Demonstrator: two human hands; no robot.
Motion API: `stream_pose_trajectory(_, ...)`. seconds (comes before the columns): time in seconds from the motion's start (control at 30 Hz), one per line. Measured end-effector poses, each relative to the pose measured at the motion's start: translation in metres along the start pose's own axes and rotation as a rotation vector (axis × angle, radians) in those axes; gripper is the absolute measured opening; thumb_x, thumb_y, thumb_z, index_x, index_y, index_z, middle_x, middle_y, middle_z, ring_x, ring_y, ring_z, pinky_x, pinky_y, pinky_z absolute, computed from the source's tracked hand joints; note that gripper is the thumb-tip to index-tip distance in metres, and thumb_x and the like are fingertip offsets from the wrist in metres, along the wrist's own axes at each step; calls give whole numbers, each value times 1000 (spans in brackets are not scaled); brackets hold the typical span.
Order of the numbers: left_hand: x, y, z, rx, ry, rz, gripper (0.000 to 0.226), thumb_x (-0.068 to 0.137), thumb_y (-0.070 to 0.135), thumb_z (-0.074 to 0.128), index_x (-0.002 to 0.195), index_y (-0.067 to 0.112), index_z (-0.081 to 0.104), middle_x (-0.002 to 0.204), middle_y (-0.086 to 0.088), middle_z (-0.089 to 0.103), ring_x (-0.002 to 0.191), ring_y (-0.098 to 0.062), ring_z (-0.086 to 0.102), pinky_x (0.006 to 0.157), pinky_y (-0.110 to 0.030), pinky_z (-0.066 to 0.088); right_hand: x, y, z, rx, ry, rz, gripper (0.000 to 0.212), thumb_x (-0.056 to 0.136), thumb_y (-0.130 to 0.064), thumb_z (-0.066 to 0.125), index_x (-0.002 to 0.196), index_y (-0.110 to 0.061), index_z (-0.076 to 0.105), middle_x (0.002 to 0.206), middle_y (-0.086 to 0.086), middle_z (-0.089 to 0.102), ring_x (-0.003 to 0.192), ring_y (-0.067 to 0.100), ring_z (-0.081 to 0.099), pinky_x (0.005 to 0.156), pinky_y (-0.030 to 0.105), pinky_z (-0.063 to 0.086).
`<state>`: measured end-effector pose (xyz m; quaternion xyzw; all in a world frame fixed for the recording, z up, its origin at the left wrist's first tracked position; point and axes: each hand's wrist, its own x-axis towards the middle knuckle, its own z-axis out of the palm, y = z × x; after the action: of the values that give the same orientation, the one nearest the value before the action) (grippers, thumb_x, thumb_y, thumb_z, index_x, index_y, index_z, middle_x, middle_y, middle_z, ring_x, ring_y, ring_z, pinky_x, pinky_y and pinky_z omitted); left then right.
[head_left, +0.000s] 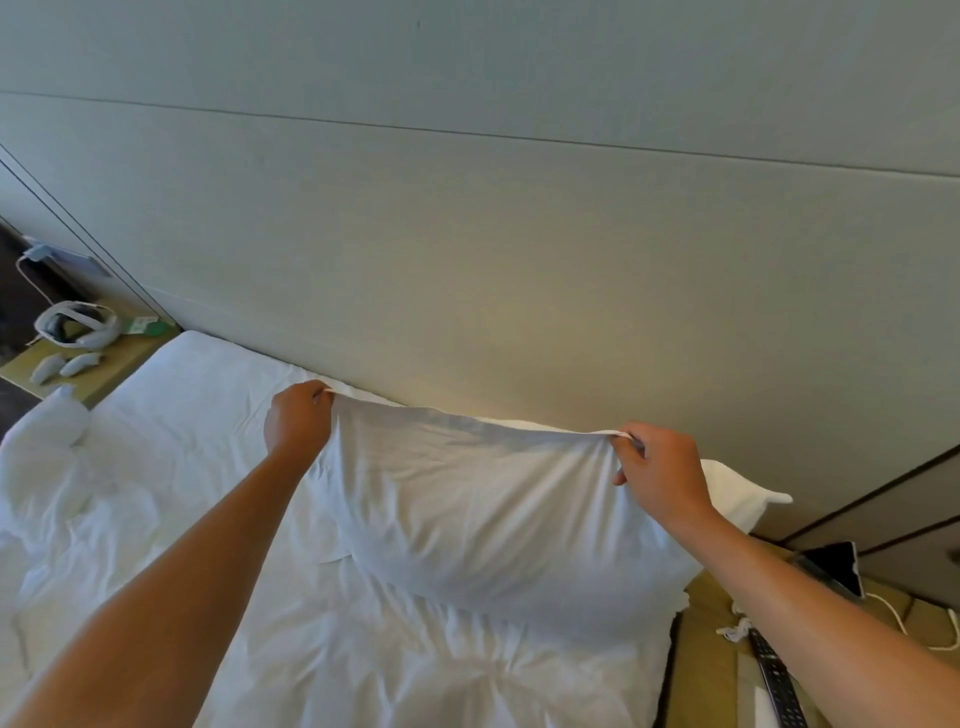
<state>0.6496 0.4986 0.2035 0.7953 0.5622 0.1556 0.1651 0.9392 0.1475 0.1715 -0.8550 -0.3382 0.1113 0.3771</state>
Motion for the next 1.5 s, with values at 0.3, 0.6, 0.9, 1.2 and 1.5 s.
stream_pose_trajectory(0.3,74,41,9,-175,27,57,29,97,10,49,79,3,71,72,-14,73,75,-36,71,74,-44,59,54,-20,-10,53,69,60,36,102,-18,60,66,-16,64,58,-3,71,57,8,65,59,31,51)
stream_pose_trajectory(0.6,82,105,63,-191,12,28,36,96,15,61,132,8,65,141,-19,59,127,-36,59,104,-41,46,95,-6,-7,-25,54,151,35,103,-21,58,75,-1,65,72,12,72,73,35,68,69,47,56)
stream_pose_trajectory(0.9,-88,120,192,-164,-446,15,78,97,41,64,162,21,25,171,-15,12,157,-32,15,121,-44,29,84,11,14,-347,78,-13,55,102,-23,65,153,-20,48,158,7,48,138,30,53,115,47,42)
stream_pose_trajectory(1.2,-150,142,223,-187,-552,-1,91,97,45,61,164,32,2,173,-9,-5,160,-30,2,115,-45,38,20,87,24,-696,-208,-319,55,100,-19,61,153,-16,51,168,11,36,157,32,31,129,46,22)
stream_pose_trajectory(1.5,-179,177,226,-191,-625,41,86,94,48,64,164,27,18,173,-9,5,158,-30,17,118,-45,34,-5,131,-12,-730,-362,-237,70,100,-29,59,164,-23,33,176,7,16,164,26,11,132,43,7)
